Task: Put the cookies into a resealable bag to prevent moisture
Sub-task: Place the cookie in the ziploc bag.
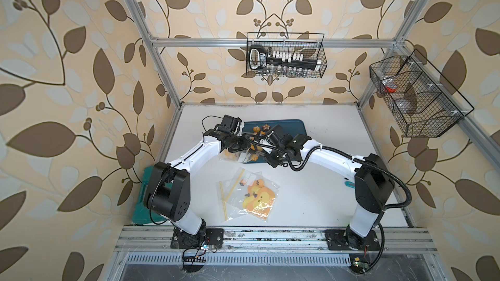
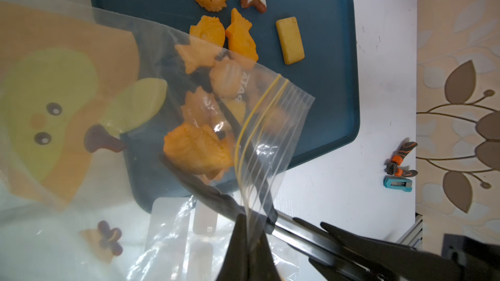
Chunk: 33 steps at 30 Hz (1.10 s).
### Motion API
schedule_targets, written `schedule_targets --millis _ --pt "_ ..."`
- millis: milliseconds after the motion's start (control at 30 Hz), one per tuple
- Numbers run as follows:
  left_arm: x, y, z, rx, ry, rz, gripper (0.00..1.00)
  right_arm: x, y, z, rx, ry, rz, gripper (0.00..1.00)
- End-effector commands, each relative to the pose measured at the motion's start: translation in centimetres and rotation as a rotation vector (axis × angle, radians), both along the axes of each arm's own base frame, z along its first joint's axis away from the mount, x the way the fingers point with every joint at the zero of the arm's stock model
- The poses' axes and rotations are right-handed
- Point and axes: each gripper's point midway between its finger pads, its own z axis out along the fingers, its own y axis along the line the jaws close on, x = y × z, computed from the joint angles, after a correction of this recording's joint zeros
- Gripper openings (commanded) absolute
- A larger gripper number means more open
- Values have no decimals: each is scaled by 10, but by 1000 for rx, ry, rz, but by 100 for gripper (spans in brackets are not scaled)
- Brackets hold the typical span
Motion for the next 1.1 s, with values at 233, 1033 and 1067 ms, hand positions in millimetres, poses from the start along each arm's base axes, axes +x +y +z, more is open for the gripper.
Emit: schedule_targets --millis 233,1033,1067 --pt "-2 6 10 16 -41 28 0 -3 13 19 78 0 29 6" --pt "1 10 -10 64 10 44 0 -18 -18 50 111 -60 -81 56" --pt "1 10 -9 60 10 42 0 -19 -18 48 107 -57 -81 56"
